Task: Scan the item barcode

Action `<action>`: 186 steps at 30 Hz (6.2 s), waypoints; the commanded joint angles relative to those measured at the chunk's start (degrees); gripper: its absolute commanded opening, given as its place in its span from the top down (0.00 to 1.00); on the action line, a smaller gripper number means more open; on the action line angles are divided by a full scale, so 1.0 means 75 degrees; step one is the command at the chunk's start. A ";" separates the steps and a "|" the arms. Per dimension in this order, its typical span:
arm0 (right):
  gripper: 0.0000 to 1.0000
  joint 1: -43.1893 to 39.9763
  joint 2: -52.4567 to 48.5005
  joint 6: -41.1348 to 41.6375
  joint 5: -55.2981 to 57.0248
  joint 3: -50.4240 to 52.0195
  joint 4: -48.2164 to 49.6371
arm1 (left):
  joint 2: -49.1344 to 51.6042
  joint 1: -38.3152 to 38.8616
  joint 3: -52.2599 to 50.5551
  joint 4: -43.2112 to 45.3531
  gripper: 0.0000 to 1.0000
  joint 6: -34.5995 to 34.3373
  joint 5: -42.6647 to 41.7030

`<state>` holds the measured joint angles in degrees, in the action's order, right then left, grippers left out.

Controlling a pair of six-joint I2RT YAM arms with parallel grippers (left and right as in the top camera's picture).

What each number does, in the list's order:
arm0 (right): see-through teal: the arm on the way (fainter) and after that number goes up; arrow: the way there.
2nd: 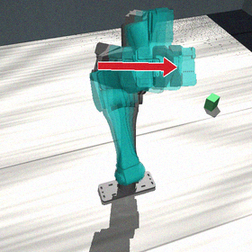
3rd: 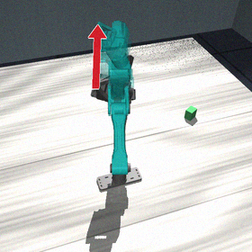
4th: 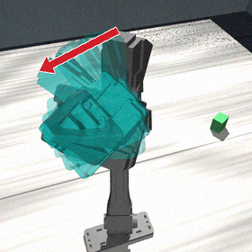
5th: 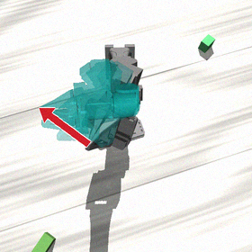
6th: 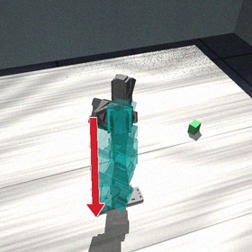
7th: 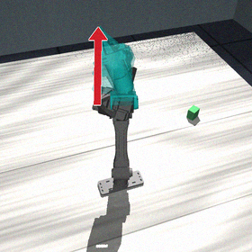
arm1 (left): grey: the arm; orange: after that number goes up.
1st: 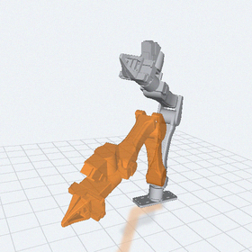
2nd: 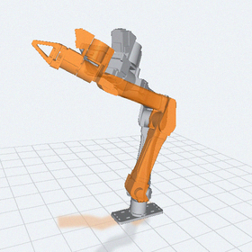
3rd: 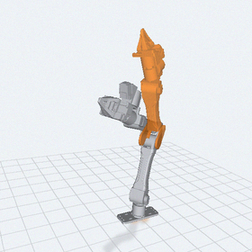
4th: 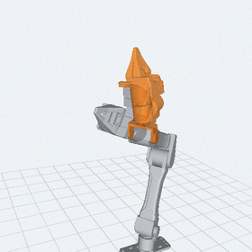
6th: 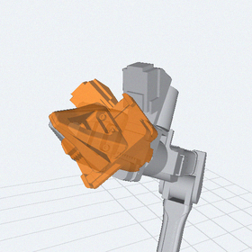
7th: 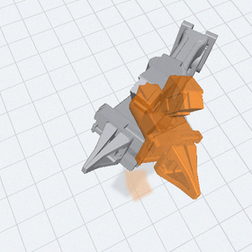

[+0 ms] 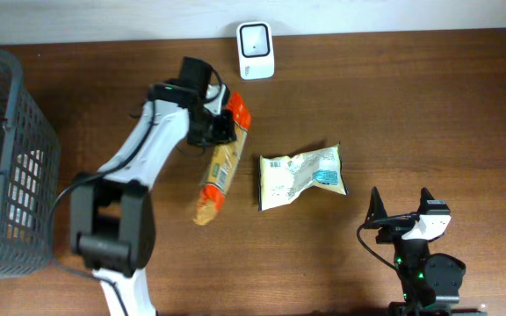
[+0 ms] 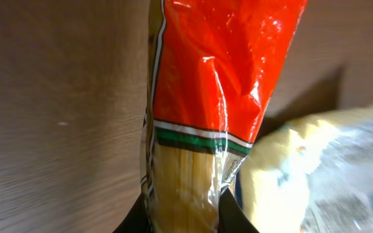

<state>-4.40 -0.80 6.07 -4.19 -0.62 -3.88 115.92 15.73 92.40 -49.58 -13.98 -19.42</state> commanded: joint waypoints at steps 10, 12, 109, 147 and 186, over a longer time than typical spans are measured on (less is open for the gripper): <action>0.01 0.0050 0.0052 0.0050 -0.0041 0.0041 -0.0032 | 0.0510 0.0233 0.2774 -0.1172 0.01 -0.0507 -0.0609; 0.01 0.0050 0.0052 0.0050 -0.0041 0.0041 -0.0032 | 0.0122 0.0166 0.5126 -0.2760 0.01 0.0411 0.1387; 0.01 0.0050 0.0052 0.0050 -0.0041 0.0041 -0.0032 | -0.1297 -0.9092 -0.1475 0.0166 0.09 0.0647 0.5050; 0.01 0.0050 0.0052 0.0050 -0.0041 0.0041 -0.0032 | -0.1944 -0.6202 0.4112 -0.0417 1.00 0.0682 0.1623; 0.01 0.0044 0.0052 0.0052 -0.0463 0.0041 0.0023 | -0.4141 -0.1716 -0.0650 0.1113 0.01 0.1271 0.1393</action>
<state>-4.40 -0.80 6.04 -4.45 -0.62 -3.46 84.86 2.79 87.26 -41.15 -4.12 -9.37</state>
